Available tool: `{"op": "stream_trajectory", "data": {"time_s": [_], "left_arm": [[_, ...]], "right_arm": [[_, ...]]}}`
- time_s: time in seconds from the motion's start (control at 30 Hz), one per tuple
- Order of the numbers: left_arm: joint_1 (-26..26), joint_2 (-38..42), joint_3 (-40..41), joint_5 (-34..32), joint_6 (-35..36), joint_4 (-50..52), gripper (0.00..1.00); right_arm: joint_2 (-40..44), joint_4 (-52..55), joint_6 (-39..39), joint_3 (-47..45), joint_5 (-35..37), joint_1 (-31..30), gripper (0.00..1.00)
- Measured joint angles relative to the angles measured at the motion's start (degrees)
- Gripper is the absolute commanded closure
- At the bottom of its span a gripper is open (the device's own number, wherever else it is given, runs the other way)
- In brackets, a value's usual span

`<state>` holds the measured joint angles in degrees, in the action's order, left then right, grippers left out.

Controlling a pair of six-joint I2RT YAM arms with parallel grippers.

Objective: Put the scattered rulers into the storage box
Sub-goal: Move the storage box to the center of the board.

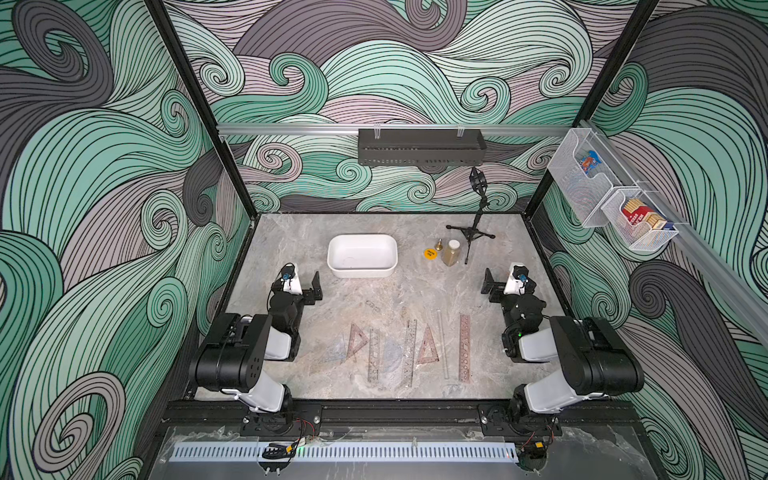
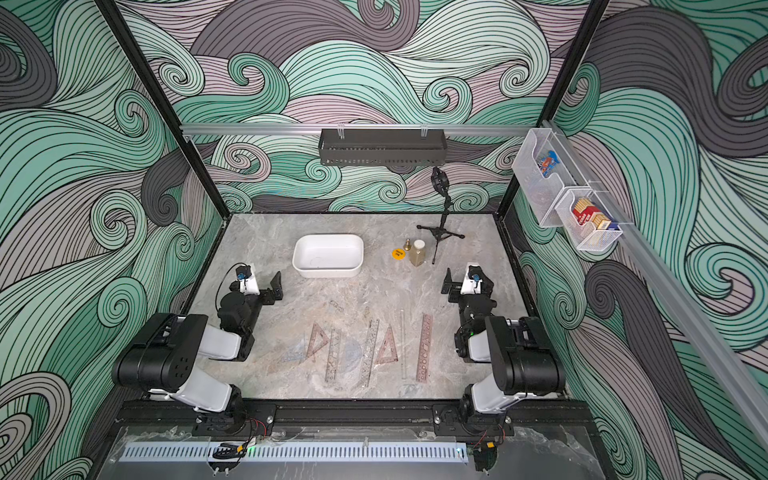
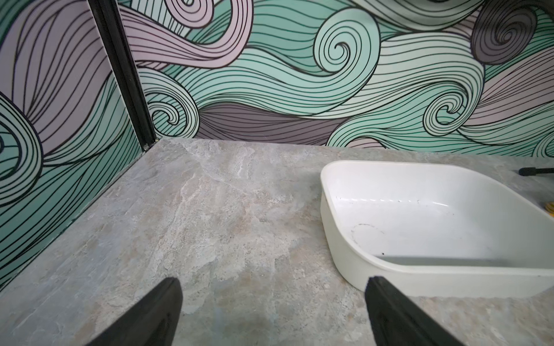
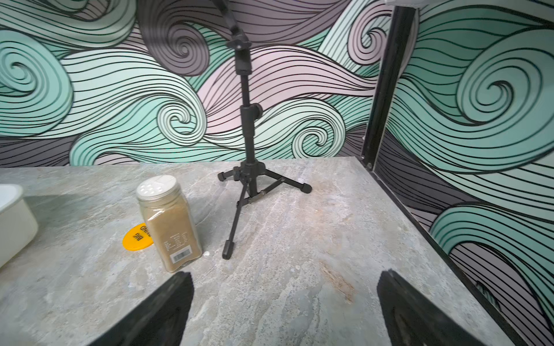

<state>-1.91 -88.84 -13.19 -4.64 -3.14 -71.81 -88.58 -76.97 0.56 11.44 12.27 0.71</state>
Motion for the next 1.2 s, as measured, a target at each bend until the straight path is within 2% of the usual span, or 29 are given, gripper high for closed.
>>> {"op": "stream_trajectory", "data": {"time_s": [0.1, 0.2, 0.33, 0.43, 0.53, 0.63, 0.83, 1.03, 1.2], "left_arm": [[0.0, 2.9, -2.1, -5.1, -1.7, 4.5, 0.01], [-0.1, 8.6, -6.4, -8.4, -3.6, 13.6, 0.01], [-0.5, 13.4, -11.0, -9.7, -8.0, 19.0, 0.02], [-0.8, 12.5, -16.4, -8.6, -12.0, 26.7, 0.01], [-0.8, 7.5, -25.0, -5.8, -15.1, 35.4, 0.01], [-0.8, 0.7, -34.2, -1.0, -17.1, 42.9, 0.01], [-0.9, -11.8, -50.2, 9.7, -20.7, 55.4, 0.06], [-1.6, -20.8, -57.3, 18.4, -23.5, 60.7, 0.16], [-2.1, -24.1, -57.4, 23.5, -24.7, 63.5, 0.2]], "right_arm": [[3.5, 1.8, -0.8, -0.3, 7.4, -3.6, 0.0], [11.3, 9.7, -1.1, 2.0, 13.8, -9.7, 0.0], [19.8, 25.6, 6.4, 10.9, 15.2, -13.6, 0.0], [19.6, 35.1, 12.1, 18.6, 13.8, -16.7, 0.0], [14.1, 43.0, 15.3, 26.4, 9.3, -21.2, 0.0], [4.7, 50.1, 16.7, 35.8, 3.0, -24.5, 0.0], [-12.5, 59.8, 17.0, 51.6, -7.1, -28.1, 0.0], [-26.3, 66.7, 16.5, 66.2, -10.5, -28.2, 0.01], [-32.5, 70.2, 16.7, 71.2, -12.7, -28.2, 0.14]]}}
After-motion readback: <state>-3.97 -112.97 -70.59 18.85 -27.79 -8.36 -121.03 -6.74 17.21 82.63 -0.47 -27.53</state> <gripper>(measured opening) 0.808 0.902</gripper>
